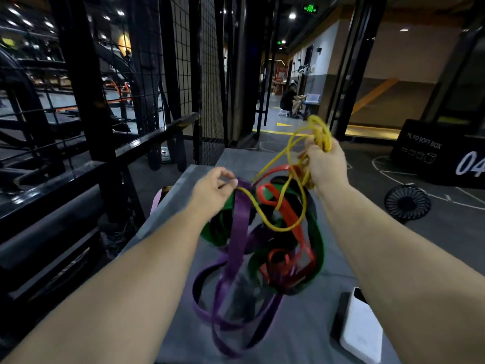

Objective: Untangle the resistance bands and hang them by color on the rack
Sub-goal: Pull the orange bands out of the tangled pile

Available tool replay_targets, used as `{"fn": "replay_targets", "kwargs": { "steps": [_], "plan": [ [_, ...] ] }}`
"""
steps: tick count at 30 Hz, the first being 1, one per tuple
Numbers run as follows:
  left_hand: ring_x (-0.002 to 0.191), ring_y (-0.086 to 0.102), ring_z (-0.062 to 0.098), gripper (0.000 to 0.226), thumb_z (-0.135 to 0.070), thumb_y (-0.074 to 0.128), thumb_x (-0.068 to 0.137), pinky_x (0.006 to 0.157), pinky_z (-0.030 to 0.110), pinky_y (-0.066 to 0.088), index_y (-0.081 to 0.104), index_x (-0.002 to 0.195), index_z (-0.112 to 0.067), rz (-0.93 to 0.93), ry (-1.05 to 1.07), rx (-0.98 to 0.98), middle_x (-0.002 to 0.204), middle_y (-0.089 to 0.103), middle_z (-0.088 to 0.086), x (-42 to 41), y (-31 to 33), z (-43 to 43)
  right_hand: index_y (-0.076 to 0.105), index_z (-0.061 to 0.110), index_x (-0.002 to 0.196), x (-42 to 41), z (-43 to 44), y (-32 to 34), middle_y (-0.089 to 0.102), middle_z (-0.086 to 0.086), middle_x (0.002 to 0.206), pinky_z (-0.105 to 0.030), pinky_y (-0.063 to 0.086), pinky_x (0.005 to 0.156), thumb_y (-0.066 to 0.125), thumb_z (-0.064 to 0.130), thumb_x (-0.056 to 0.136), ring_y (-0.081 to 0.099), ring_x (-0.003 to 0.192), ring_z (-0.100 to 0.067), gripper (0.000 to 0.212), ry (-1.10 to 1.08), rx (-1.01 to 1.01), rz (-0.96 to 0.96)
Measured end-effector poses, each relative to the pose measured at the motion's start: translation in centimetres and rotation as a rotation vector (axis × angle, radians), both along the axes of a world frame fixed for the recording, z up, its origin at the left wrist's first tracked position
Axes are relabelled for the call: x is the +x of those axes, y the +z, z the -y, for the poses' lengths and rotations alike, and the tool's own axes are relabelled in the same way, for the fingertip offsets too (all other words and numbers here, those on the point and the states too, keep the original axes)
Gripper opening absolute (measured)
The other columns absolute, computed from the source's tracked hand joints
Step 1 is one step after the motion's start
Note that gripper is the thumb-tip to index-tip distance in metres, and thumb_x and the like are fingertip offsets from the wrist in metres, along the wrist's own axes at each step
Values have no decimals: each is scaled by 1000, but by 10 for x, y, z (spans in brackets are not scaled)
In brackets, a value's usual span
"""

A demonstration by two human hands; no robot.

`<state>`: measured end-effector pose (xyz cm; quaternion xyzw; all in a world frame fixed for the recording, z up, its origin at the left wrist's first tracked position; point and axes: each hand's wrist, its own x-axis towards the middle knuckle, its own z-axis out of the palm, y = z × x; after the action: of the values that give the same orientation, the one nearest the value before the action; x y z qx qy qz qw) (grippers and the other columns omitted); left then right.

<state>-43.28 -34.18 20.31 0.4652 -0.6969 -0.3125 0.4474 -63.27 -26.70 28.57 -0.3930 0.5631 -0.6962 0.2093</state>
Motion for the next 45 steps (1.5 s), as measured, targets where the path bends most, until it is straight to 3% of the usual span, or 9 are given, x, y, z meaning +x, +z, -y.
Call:
{"fn": "replay_targets", "kwargs": {
  "steps": [2, 6, 12, 15, 20, 27, 32, 39, 45],
  "plan": [
    [53, 43, 7, 7, -35, 59, 92, 56, 28, 36, 56, 93, -29, 90, 12, 3, 58, 51, -12, 5, -7, 4, 56, 23, 79, -4, 5, -15, 65, -5, 72, -28, 53, 50, 60, 22, 95, 58, 56, -18, 17, 40, 160, -34],
    [97, 59, 19, 7, -38, 60, 88, 86, 31, 48, 55, 92, -37, 516, 37, 190, 99, 64, -7, 15, -55, 5, 62, 17, 76, -15, 9, -60, 70, -10, 80, -23, 43, 47, 68, 21, 88, 55, 48, -15, 14, 192, 634, -414],
    [113, 56, 21, 21, -43, 64, 85, 94, 36, 46, 67, 104, -34, 566, -13, -30, 114, 66, -5, -9, -87, -14, 59, 16, 77, -8, 2, -104, 62, -2, 69, -28, 42, 62, 64, 28, 86, 59, 70, -23, 16, 222, 884, -800],
    [116, 55, 17, 32, -47, 67, 83, 94, 30, 44, 65, 111, -31, 687, -314, 44, 118, 64, -4, -21, -84, -25, 54, 18, 73, -11, -1, -114, 57, 0, 63, -28, 37, 54, 66, 33, 83, 58, 66, -22, 22, 161, 872, -776],
    [138, 32, 19, 71, -54, 71, 75, 111, 43, 22, 43, 138, -35, 1035, -382, -2, 147, 40, -5, -31, -84, -45, 58, 14, 89, -22, -14, -120, 61, -2, 68, -27, 40, 51, 69, 36, 82, 58, 61, -18, 26, 168, 901, -623],
    [140, 14, 16, 79, -42, 70, 77, 114, 44, 9, 31, 145, -34, 1026, -447, -197, 149, 24, -11, -34, -96, -59, 63, 17, 63, -31, -39, -146, 60, -2, 56, -31, 45, 60, 81, 40, 70, 55, 57, -20, 31, 287, 916, -316],
    [137, 22, 15, 77, -53, 72, 72, 112, 43, 15, 39, 139, -32, 1081, -500, -216, 138, 42, -9, -41, -100, -62, 65, 19, 68, -26, -54, -161, 66, 2, 60, -25, 46, 56, 83, 30, 74, 60, 52, -12, 22, 370, 837, -81],
    [115, 46, 16, 75, -64, 75, 61, 105, 36, 21, 41, 120, -33, 1086, -515, -174, 116, 54, -6, -48, -102, -71, 68, 17, 76, -19, -65, -171, 65, 4, 56, -17, 40, 44, 81, 20, 73, 57, 43, -8, 14, 337, 869, -166],
    [106, 50, 20, 62, -55, 73, 67, 96, 37, 24, 50, 121, -33, 1189, -459, -249, 107, 60, 1, -53, -95, -81, 73, 16, 81, -15, -66, -175, 73, -4, 72, -28, 56, 64, 82, 17, 67, 69, 67, -18, 17, 338, 867, -191]
  ]
}}
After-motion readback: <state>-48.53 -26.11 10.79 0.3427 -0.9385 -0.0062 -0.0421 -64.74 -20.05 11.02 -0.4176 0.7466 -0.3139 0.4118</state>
